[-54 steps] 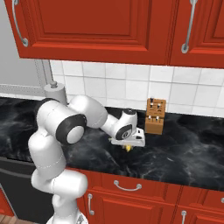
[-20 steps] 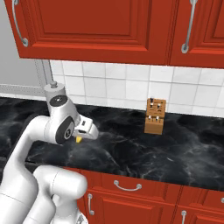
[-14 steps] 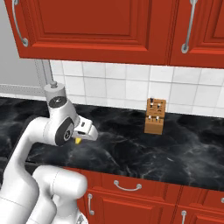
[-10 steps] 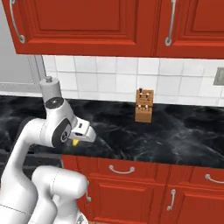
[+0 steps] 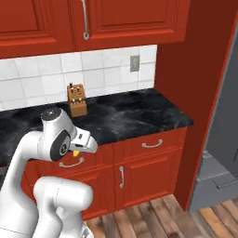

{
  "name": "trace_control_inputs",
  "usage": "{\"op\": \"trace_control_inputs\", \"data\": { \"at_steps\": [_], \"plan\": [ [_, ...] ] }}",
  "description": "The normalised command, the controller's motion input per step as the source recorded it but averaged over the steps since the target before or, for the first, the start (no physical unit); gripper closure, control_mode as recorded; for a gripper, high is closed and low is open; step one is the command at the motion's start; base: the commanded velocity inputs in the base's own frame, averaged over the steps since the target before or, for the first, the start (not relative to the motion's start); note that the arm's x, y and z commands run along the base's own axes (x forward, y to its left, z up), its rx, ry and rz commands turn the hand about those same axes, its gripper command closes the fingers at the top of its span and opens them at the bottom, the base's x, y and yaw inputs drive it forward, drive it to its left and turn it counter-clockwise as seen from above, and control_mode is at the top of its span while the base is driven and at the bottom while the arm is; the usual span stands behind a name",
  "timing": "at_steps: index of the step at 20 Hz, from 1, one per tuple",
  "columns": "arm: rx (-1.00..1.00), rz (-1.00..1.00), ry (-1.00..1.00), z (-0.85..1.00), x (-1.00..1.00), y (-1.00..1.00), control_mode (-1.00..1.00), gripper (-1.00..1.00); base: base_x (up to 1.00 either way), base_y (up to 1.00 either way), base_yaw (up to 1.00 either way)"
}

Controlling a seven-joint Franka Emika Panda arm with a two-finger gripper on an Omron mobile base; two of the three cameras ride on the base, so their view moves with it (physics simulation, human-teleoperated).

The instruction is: Place the banana in the correct fridge rack based on whether it is a fruit or vegetable. Finally, close the fridge door.

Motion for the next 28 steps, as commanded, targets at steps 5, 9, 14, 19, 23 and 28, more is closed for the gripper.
{"op": "trace_control_inputs", "data": {
  "at_steps": [5,9,14,19,23,28],
  "plan": [
    [0.0,0.0,0.0,0.0,0.0,0.0,1.0,1.0,0.0,-0.88,-0.69],
    [0.0,0.0,0.0,0.0,0.0,0.0,1.0,1.0,0.0,-1.0,-0.67],
    [0.0,0.0,0.0,0.0,0.0,0.0,1.0,1.0,0.0,-1.0,-0.58],
    [0.0,0.0,0.0,0.0,0.0,0.0,1.0,1.0,0.59,-1.0,-0.34],
    [0.0,0.0,0.0,0.0,0.0,0.0,1.0,1.0,1.0,-1.0,-0.01],
    [0.0,0.0,0.0,0.0,0.0,0.0,1.0,1.0,1.0,-1.0,0.0]
  ]
}}
